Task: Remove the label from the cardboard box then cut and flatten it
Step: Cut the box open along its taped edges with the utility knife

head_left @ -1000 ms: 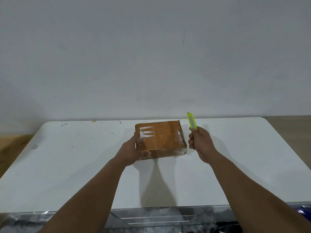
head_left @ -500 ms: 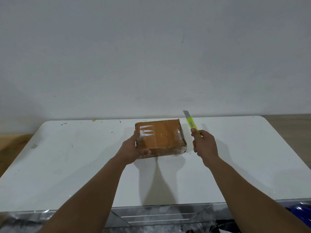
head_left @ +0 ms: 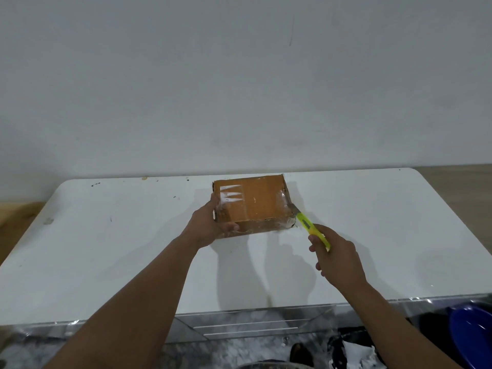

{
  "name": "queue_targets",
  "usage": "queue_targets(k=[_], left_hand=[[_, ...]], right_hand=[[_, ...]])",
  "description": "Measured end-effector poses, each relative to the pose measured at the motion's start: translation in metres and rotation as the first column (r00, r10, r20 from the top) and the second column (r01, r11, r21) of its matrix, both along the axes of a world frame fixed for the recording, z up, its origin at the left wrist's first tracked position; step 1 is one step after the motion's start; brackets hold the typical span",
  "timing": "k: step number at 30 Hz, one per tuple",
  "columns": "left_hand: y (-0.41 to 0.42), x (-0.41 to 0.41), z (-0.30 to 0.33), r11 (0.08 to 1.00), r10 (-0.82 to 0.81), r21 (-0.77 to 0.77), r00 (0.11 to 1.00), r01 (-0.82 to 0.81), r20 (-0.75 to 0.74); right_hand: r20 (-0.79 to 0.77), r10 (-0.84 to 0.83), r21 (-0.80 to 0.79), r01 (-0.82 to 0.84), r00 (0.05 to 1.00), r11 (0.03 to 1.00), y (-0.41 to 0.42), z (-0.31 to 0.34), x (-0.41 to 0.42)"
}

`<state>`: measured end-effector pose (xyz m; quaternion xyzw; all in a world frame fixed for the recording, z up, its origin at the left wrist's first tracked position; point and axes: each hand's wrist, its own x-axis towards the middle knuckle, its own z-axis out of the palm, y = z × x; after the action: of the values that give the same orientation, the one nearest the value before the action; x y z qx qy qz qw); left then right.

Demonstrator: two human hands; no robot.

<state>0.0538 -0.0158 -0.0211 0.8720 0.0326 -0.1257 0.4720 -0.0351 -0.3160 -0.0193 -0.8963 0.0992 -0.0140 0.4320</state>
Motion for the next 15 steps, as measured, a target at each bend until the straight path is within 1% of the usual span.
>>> queue_targets(k=[4, 9, 15], left_hand=[[0.0, -0.0001, 0.0004, 1.0, -0.004, 0.001, 1.0, 0.004, -0.007], [0.0018, 0.0002, -0.0015, 1.0, 0.011, -0.005, 1.0, -0.011, -0.024], [0.003, 0.0014, -0.0032, 1.0, -0.005, -0.005, 1.0, 0.005, -0.021]], right_hand=[[0.037, 0.009, -0.142, -0.004, 0.999, 0.99, 0.001, -0.0038, -0.007], [0.036, -0.019, -0.2, 0.026, 0.999, 0.98, -0.0023, -0.0088, -0.0078], [0.011, -0.003, -0.29, 0.006, 1.0, 0.957, -0.0024, -0.01, -0.0064]])
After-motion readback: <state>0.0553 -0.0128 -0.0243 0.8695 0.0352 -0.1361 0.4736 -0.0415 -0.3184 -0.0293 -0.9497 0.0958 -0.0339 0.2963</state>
